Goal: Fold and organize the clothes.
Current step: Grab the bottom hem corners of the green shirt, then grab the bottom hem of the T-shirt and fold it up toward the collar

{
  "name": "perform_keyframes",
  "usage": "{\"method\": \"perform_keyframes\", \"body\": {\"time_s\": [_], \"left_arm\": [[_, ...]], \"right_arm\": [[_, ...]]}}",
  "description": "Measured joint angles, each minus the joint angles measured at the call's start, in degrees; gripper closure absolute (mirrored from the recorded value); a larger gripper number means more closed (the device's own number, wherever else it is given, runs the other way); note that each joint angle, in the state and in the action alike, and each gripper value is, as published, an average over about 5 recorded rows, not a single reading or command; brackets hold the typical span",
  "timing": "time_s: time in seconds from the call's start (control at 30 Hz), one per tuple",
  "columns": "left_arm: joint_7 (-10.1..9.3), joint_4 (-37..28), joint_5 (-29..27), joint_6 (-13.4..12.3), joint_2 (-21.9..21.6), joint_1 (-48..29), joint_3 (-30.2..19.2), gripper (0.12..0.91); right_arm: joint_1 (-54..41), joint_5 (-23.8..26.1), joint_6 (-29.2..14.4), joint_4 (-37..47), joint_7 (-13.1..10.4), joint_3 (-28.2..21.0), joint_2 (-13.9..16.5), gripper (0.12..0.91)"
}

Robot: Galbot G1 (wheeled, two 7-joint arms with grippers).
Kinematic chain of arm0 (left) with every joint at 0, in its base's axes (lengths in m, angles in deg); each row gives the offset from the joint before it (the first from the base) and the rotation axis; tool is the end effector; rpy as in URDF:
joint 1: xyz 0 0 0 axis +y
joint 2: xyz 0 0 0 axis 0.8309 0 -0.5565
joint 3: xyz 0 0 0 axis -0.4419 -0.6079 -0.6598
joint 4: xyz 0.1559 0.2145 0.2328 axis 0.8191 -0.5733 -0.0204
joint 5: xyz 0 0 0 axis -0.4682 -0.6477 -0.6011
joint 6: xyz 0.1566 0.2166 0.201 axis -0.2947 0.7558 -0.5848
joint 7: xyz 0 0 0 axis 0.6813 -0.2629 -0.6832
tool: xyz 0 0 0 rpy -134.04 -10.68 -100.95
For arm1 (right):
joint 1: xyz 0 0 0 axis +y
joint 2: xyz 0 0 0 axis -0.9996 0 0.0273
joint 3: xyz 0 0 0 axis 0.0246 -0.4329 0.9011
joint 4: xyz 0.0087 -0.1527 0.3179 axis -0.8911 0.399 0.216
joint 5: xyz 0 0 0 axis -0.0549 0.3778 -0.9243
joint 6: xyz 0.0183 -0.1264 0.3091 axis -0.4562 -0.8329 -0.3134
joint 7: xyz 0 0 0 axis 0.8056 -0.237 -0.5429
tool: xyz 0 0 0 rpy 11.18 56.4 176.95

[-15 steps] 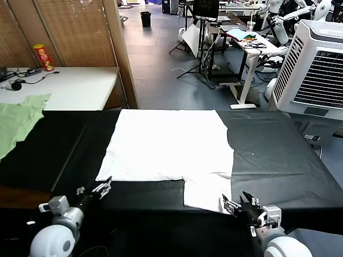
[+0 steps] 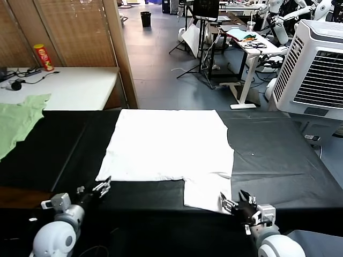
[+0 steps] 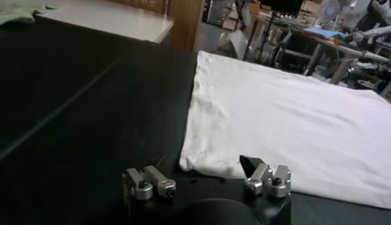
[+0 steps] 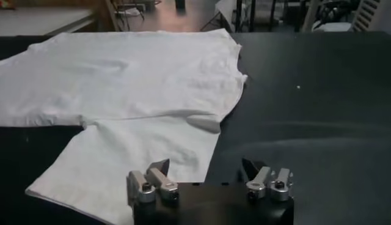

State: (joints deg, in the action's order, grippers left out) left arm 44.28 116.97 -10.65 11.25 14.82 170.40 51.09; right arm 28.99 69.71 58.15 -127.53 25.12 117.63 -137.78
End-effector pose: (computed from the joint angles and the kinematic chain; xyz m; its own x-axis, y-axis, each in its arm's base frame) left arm 0.2006 0.1225 -0.3005 -0.8834 0.0221 0.4682 -0.0757 0.9790 -0.1891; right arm 0.1590 -0.0540 -0.2779 -0.8191 -0.0950 0.5657 -0.0836 0.9954 0.0461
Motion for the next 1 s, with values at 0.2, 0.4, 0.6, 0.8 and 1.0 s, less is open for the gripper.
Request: {"method": "perform_keyframes", "body": {"time_s": [0.2, 0.4, 0.6, 0.8, 1.0], "left_arm": [[0.31, 0.14, -1.22, 0.1, 0.34, 0.14, -0.49, 0.884], [0.05, 0.62, -2.01, 0.11, 0.59, 0.59, -0.61, 0.903], [-1.96, 4.61, -1.79, 0.19, -0.17, 3.87, 0.18, 0.902], [-2.88, 9.8, -1.52, 0.12, -1.06, 9.39, 1.72, 0.902], [-3.75, 14.56, -0.43, -0.06, -0.96, 14.73, 3.72, 0.902]], "right_arm": [[0.72, -0.39, -0.36, -0.64, -0.14, 0.52, 0.21, 0.904], [2.87, -1.7, 1.16, -3.81, -1.98, 1.79, 1.07, 0.904], [6.37, -1.74, 1.82, -8.3, -3.08, 2.8, 1.08, 0.904], [8.93, -2.04, 0.7, -11.35, -2.87, 2.88, 0.61, 0.904], [5.98, -5.52, -3.9, -9.52, -2.54, 3.59, 1.91, 0.904]]}}
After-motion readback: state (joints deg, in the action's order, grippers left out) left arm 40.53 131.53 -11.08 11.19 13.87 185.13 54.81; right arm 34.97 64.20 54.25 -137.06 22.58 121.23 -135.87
